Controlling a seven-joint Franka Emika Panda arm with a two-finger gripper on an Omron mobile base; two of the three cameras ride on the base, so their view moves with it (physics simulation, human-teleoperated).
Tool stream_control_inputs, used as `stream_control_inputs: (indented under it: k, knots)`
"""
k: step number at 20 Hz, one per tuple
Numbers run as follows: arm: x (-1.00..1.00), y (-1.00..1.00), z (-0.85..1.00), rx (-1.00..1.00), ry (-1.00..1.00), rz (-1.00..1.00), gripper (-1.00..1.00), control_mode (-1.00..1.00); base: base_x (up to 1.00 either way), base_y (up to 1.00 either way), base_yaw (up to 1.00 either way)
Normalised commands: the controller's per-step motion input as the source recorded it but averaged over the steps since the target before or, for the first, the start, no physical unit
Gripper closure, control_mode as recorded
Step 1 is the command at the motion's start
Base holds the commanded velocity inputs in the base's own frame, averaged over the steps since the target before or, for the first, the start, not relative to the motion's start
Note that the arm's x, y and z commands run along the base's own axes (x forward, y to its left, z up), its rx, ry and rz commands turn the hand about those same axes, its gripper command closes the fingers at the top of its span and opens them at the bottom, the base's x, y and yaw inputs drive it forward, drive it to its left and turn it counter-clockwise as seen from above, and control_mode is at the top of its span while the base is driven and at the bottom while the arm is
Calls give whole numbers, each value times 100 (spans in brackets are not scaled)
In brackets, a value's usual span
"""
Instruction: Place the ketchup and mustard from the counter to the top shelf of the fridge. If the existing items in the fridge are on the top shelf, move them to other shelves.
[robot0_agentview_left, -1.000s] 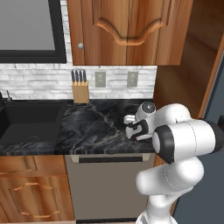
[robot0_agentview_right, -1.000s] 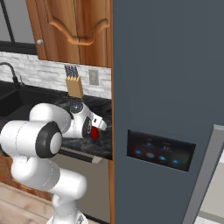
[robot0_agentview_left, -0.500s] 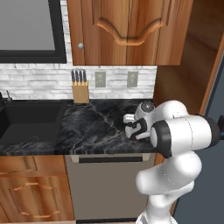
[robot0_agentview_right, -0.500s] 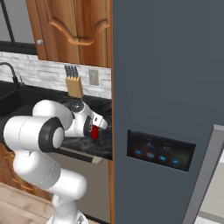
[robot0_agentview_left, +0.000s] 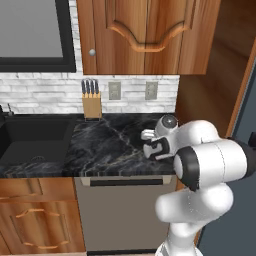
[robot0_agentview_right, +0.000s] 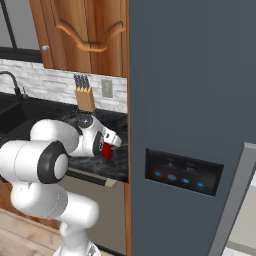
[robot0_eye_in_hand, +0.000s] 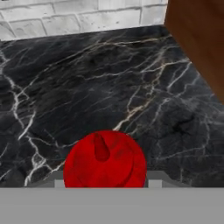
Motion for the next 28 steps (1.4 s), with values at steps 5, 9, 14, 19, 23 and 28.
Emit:
stream_control_inputs:
  k: [5,9,14,19,23,28]
  knots:
    - [-69,4,100,0,0,0,100,-100,0,0,0]
    - [-54,9,100,0,8,0,100,-100,0,0,0]
    - [-18,12,93,0,13,0,100,-100,0,0,0]
    - [-4,0,83,0,12,0,100,-100,0,0,0]
    - [-6,2,66,0,13,0,100,-100,0,0,0]
    - [-10,10,70,0,16,0,100,-100,0,0,0]
